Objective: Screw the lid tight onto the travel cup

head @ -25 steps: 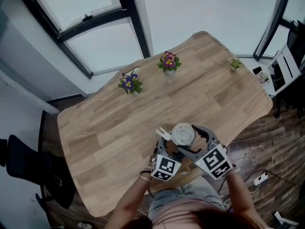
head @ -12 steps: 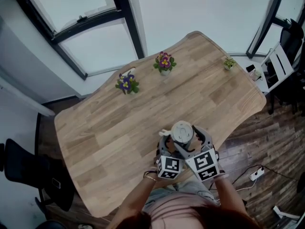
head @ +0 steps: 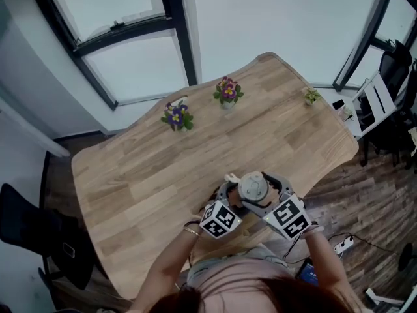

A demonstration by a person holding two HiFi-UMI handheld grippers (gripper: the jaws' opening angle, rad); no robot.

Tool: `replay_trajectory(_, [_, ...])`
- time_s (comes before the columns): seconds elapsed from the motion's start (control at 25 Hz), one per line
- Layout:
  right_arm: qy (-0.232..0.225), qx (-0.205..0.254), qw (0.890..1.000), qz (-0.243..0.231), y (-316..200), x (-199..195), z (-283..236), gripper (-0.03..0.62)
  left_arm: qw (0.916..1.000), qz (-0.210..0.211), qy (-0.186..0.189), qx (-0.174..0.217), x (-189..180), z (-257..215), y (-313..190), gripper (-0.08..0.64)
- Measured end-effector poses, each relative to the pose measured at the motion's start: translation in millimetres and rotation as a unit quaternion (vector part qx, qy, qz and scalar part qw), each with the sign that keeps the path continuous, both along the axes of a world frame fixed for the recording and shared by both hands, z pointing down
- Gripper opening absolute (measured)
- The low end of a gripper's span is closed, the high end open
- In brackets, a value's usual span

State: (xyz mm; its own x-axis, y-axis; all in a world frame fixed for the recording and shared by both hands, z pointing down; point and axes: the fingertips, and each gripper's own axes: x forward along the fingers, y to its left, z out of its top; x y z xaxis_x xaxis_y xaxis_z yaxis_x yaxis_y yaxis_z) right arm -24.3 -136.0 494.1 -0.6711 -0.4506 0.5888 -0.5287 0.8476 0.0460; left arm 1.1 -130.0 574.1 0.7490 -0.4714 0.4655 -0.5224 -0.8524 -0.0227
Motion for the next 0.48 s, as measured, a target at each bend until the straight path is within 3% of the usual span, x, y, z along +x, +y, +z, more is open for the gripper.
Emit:
replay_trajectory(0.12, [-0.003, 0.004, 1.0, 0.009, -2, 1, -1, 0.368, 0.9999, -0.01, 0.001, 0.0, 0, -1, -1, 0.347])
replay_trajectory(0.24, [-0.018, 0.004, 0.997, 0.072, -7, 4, -2, 0.37, 0.999, -0.045, 0.006, 0.006, 1, -2, -5, 0.347])
replay_trajectory(0.4, [-0.042, 0.006, 0.985, 0.166, -10, 10, -3, 0.37, 0.9952, -0.097, 0.012, 0.01, 2, -4, -6, 0.347])
replay_trajectory(0.48, [-0.058, 0.009, 0.982, 0.18, -11, 11, -4, 0.37, 0.9948, -0.1, 0.013, 0.009, 3, -3, -6, 0.347])
